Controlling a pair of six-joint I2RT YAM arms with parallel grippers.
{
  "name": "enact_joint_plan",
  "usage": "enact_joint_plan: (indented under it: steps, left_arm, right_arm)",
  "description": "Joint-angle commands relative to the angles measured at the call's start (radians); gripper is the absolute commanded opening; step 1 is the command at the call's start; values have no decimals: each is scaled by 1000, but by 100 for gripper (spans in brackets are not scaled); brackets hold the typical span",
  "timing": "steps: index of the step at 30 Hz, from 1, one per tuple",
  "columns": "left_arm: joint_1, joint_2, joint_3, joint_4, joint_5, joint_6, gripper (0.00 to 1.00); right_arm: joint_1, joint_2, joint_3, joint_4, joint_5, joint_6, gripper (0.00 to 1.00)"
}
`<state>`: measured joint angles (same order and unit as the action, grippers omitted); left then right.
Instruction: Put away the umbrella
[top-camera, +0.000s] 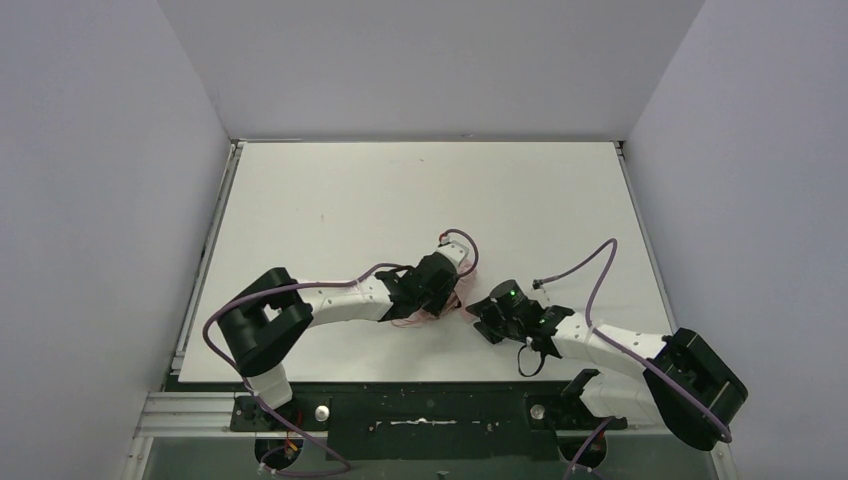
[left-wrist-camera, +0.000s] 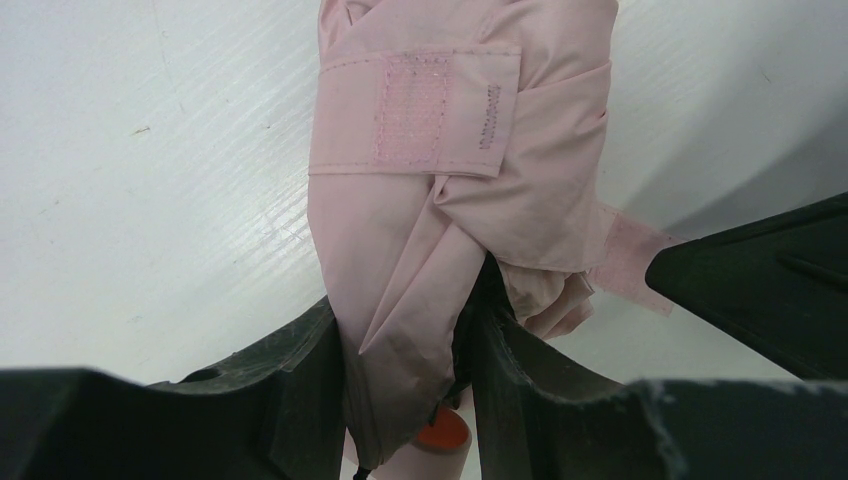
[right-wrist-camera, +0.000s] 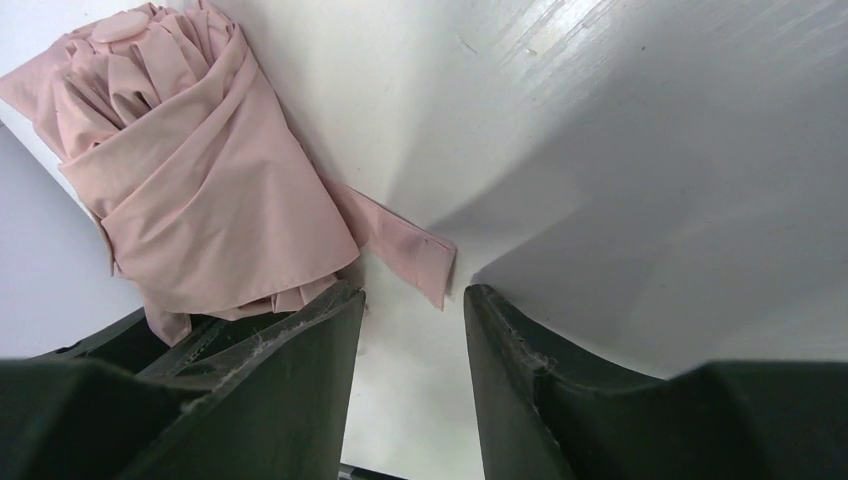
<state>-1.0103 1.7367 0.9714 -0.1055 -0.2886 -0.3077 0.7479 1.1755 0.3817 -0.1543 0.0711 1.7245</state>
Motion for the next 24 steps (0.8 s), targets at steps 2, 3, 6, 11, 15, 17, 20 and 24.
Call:
enact_joint_plan:
  steps: [2, 3, 6, 11, 15, 17, 20, 24]
  left_arm:
    - [-14, 58, -17, -148, 38, -20, 0]
    - [-15, 62, -14, -152, 37, -21, 0]
    - [-20, 66, -7, -159, 30, -21, 0]
    - [-24, 80, 2, -159, 27, -22, 0]
    - [-28, 90, 11, -160, 21, -18, 0]
    - [-30, 93, 15, -165, 17, -16, 0]
    - [-33, 99, 18, -176, 13, -13, 0]
    - [-34, 108, 18, -187, 3, -9, 0]
  right_arm:
    - [-1, 20, -29, 44, 37, 30, 43]
    - [0, 19, -34, 49, 40, 32, 43]
    - [-4, 18, -50, 64, 38, 37, 42]
    - [-14, 10, -43, 62, 45, 13, 38]
    - [-18, 4, -37, 56, 53, -5, 32]
    - [-19, 3, -34, 55, 57, -18, 28]
    - [-22, 1, -29, 55, 57, -44, 21]
    - [-28, -8, -15, 59, 67, -89, 9]
